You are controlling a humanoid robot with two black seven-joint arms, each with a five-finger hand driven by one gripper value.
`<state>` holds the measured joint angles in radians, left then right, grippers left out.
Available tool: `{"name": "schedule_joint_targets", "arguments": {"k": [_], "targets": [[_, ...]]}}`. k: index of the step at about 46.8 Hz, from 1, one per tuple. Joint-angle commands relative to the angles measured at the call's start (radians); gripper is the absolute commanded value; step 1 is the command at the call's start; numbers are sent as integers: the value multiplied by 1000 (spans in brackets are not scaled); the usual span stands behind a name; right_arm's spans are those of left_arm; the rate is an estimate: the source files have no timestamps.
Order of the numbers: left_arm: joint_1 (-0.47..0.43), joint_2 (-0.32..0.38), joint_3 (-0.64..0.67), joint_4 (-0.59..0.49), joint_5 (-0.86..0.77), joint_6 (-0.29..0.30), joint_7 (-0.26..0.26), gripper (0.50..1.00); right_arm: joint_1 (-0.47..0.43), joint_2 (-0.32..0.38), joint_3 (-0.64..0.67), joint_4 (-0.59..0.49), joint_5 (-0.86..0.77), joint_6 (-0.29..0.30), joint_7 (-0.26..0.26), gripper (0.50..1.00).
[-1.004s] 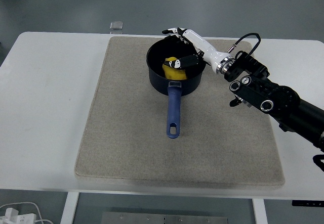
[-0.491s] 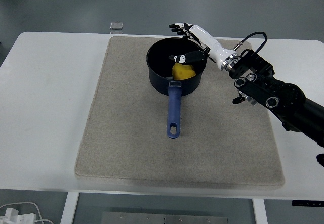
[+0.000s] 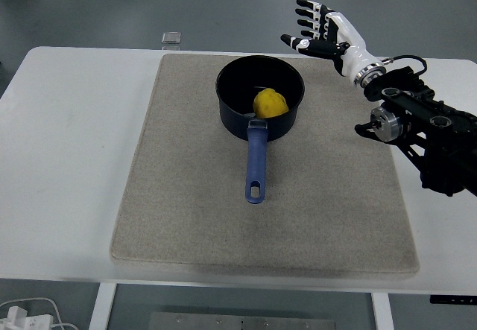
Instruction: Put the potato in the blue pot
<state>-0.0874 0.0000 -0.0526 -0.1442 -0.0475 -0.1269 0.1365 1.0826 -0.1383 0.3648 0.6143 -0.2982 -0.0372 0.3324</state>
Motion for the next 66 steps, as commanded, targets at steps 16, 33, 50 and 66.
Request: {"name": "schedule_joint_targets", "arguments": {"k": [16,33,50,66], "targets": [[0,0,-1,0,0,0,0,999,-6,-15,45,-131,315,37,-140,923],[0,0,-1,-1,0,0,0,999,-4,-14,114,-162,380,36,-181,924],[0,0,-1,-9,0,0,0,999,-20,-15,123,-163,376,34,-173,924],[0,0,-1,-20,0,0,0,999,-43,-14,123,-162,367,31,-67,924]]}}
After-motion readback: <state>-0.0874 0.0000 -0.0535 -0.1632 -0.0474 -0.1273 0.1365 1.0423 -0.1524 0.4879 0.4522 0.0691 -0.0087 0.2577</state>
